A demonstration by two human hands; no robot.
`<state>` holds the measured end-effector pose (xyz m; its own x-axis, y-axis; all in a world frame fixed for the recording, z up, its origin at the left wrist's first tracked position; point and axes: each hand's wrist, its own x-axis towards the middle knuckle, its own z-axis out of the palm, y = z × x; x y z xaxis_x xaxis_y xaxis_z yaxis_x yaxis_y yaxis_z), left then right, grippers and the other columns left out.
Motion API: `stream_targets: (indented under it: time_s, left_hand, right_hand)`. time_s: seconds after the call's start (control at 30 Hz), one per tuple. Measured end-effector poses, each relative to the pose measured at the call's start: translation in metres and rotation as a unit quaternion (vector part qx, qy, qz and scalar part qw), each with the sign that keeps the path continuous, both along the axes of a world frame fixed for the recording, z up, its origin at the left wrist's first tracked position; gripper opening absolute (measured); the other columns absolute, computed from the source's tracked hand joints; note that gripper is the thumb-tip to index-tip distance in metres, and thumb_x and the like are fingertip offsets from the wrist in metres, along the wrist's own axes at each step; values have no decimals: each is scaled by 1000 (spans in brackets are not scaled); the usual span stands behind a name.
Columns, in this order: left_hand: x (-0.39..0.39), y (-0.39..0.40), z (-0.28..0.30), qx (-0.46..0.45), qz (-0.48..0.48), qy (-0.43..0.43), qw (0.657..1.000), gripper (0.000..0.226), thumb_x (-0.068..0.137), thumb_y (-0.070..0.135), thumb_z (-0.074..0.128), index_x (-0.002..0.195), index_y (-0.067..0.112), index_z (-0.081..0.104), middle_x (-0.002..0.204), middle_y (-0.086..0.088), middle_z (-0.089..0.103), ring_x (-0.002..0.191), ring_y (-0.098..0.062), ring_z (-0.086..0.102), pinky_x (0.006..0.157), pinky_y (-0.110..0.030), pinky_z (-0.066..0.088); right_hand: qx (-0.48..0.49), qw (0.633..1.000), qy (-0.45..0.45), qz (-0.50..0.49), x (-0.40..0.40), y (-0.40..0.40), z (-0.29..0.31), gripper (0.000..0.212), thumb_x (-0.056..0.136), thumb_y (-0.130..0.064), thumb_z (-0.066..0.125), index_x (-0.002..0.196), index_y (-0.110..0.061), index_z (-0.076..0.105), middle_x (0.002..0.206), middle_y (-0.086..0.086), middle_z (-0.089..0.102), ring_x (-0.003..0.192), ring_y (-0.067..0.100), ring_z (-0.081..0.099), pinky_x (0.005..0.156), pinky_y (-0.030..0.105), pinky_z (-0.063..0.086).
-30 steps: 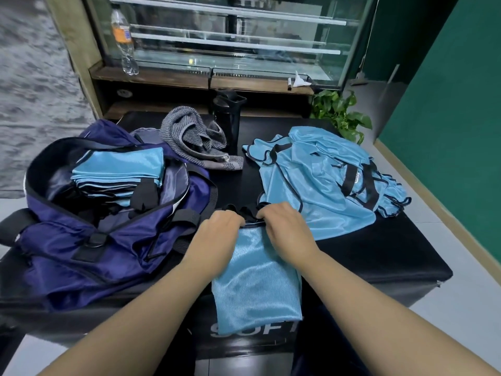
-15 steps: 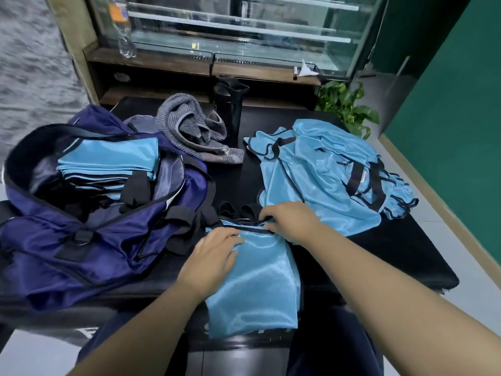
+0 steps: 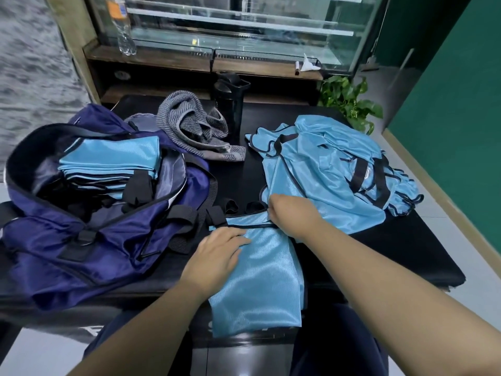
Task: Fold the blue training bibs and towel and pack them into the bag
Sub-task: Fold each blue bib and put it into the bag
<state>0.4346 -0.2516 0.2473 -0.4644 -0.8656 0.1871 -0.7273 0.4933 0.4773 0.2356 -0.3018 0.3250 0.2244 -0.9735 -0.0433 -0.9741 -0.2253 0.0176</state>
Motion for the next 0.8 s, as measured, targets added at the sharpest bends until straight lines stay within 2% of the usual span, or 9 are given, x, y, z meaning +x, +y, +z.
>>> stream_targets:
  time_s: [0.13,0.2,0.27,0.37,0.43,0.5,0.6,0.7,0.8]
  left_hand:
    - [0,-1,0,-1,-4,-5,1000,57,88,49,15,127,35,54,134,20,41,127,4,22,105,-23,17]
    - [1,0,2,6,-10,-9,1000,57,86,54,18,129,37,51,137,22,37,130,6,18,105,-22,13]
    - [1,2,3,25,-15,-11,1000,60,82,57,20,131,38,49,141,24,31,132,5,14,107,-22,11]
    - [1,2,5,47,-20,-11,999,53,86,53,30,135,38,45,149,25,23,137,2,11,111,-26,11]
    - [2,2,7,70,-14,5,997,46,94,39,44,140,35,40,150,27,16,139,1,8,114,-27,9]
    - [3,3,9,82,3,59,995,55,95,26,53,145,26,32,152,23,8,139,3,6,116,-27,11]
    - [13,15,10,97,15,129,987,60,95,15,55,147,17,26,154,13,0,138,6,3,113,-17,9]
    - [36,37,2,67,-31,128,989,43,98,23,43,140,19,40,152,10,16,142,3,13,114,-13,13]
    - [60,59,-7,26,-93,61,993,42,91,22,36,131,27,49,147,12,36,138,-5,32,113,-17,22]
  right_hand:
    - [-90,994,-63,9,-4,10,-12,14,97,-18,46,103,-10,56,94,6,61,87,28,55,69,35,35]
    - [-182,976,-92,74,-8,24,-22,13,85,-9,59,98,-11,60,90,4,60,82,27,53,69,35,38]
    - [-225,955,-117,151,-18,45,-33,19,81,-10,54,99,-14,59,97,3,61,87,23,51,73,32,36]
    - [-177,947,-122,241,-35,81,-47,26,81,-14,47,102,-14,61,110,2,62,101,19,50,82,30,36]
    - [-132,949,-114,263,-47,101,-56,29,82,-11,47,107,-16,61,118,1,62,111,18,52,88,31,41]
    - [-94,957,-113,251,-61,116,-64,37,83,-8,43,115,-18,58,130,2,59,123,19,51,97,35,46]
    - [-44,972,-69,222,-79,129,-68,62,73,-9,40,134,-21,46,148,-1,41,138,17,37,109,40,36]
    - [-24,977,-39,207,-84,132,-68,79,66,-7,66,139,-24,40,151,-2,35,138,16,33,111,38,31]
    - [-22,975,-51,214,-84,131,-71,86,64,-6,79,139,-24,40,151,4,36,138,23,37,110,41,35]
